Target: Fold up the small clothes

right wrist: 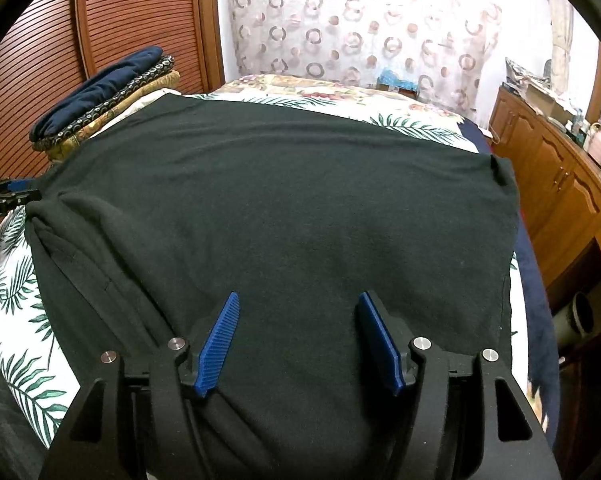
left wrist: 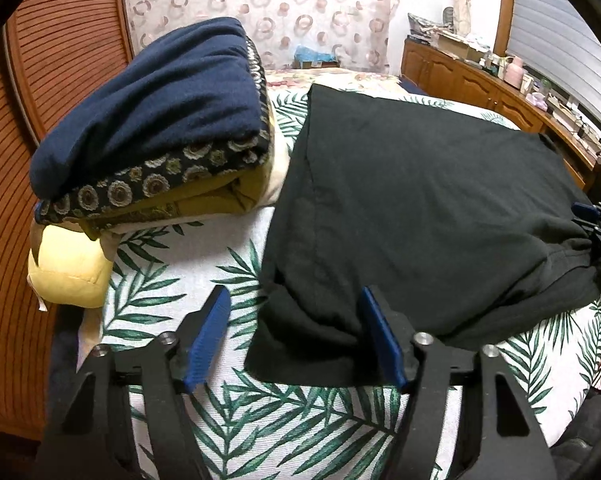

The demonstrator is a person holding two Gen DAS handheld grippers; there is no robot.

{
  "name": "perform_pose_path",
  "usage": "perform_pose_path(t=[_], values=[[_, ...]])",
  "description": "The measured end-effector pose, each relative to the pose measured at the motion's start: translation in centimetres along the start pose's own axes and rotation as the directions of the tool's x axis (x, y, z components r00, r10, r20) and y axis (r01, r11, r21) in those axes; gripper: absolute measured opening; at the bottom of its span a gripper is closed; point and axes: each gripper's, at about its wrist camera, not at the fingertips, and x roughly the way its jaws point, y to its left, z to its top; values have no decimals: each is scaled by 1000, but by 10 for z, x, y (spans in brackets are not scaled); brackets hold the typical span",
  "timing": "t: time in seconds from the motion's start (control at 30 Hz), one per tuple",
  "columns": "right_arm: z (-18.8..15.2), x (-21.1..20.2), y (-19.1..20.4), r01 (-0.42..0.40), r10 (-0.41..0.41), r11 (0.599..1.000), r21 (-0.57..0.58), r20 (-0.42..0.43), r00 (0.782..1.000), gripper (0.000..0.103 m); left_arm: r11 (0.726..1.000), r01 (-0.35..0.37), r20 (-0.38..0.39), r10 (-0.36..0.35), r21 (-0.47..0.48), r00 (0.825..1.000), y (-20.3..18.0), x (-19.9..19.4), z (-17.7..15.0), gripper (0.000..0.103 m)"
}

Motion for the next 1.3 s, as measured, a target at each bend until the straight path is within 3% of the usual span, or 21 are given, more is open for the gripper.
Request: perform_pose_path(t=[0.43,0.5,0.57,0.67,0.83,1.0,1.3], values=[[0,-1,0,-1,1,1000,1,0,1000,65,998,59,-4,-59,-19,998,-1,1,1,47],[0,-1,1,-1,1,1000,1,0,1000,65,998,66,-2,-66,-20,998,-2,1,2,41],[0,-1,0,-2,2,1000,1,0,1000,65,997,80,-2,-80,-22,997,-2,1,3,22],[0,-1,0,-2,2,1000,1,0,1000,65,996,91,-2,-91,-27,996,-5,0,7,12],[0,-1,1,-3,3,1000,2,1,1000,65,994,108,89,-107,-2,990,-19,-22,19,11],[0,-1,1,-4,4,1000,3,1,1000,65,990,134,186,-138,38,973,-37,-47,37,11],[-1,-2,1,-10,10,1000,11,3,1000,65,972,197,257,-225,128,940,-76,-59,71,10]])
